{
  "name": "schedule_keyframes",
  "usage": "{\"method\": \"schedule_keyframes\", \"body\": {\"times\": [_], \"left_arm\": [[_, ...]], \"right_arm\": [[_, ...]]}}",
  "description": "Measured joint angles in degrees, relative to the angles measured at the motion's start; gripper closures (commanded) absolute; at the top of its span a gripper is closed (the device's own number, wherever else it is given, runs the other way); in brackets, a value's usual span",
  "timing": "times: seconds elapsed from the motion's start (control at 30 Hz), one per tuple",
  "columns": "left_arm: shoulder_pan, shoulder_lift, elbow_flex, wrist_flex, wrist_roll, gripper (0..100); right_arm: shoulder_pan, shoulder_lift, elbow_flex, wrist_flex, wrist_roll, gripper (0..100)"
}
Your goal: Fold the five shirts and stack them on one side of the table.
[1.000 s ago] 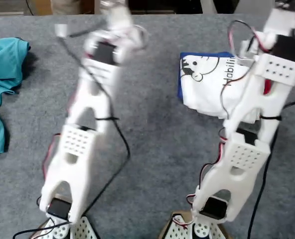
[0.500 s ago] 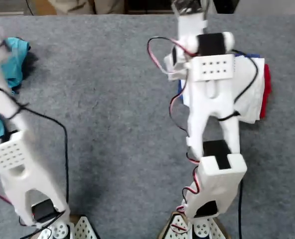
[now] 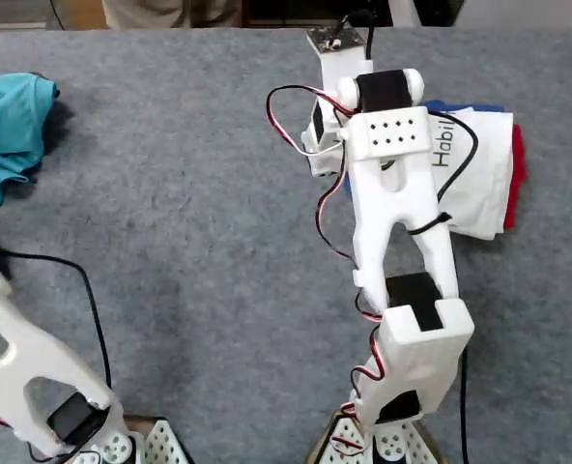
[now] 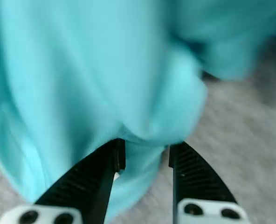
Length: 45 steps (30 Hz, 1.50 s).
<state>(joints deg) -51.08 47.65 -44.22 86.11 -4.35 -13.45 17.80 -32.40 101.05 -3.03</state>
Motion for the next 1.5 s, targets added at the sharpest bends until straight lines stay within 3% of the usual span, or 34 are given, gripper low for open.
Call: {"method": "schedule_keyframes", "body": {"times": [0.13, 0.43, 0.63, 0.83, 1.0, 1.37, 1.43, 1.5], "left_arm": [[-1.14, 2.11, 0.0, -1.23, -0.97, 99], [0.35, 0.09, 0.0, 6.77, -10.2, 98], [0.53, -14.33, 1.58, 13.36, -11.69, 98], [4.4, -37.01, 16.79, 13.98, -11.69, 98], [15.56, -60.22, 35.78, 13.98, -11.69, 98], [50.11, -108.84, 64.7, 13.98, -11.6, 98], [54.33, -112.79, 67.6, 13.98, -11.6, 93], [56.18, -113.93, 68.66, 14.07, -11.6, 82]], "right_arm": [[0.0, 0.0, 0.09, 0.0, 0.0, 98.9], [0.0, 1.32, 0.09, 0.0, 0.0, 98.9], [0.0, 1.49, 0.09, 0.0, 0.0, 98.9], [0.0, 1.49, 0.09, 0.0, 0.26, 98.9], [0.0, 1.49, 0.09, 0.0, 5.1, 98.9], [0.0, 1.49, 0.09, 0.0, 11.16, 98.5], [0.0, 1.49, 0.09, 0.0, 11.69, 98.1], [0.0, 1.49, 0.09, 0.0, 11.69, 93.5]]}}
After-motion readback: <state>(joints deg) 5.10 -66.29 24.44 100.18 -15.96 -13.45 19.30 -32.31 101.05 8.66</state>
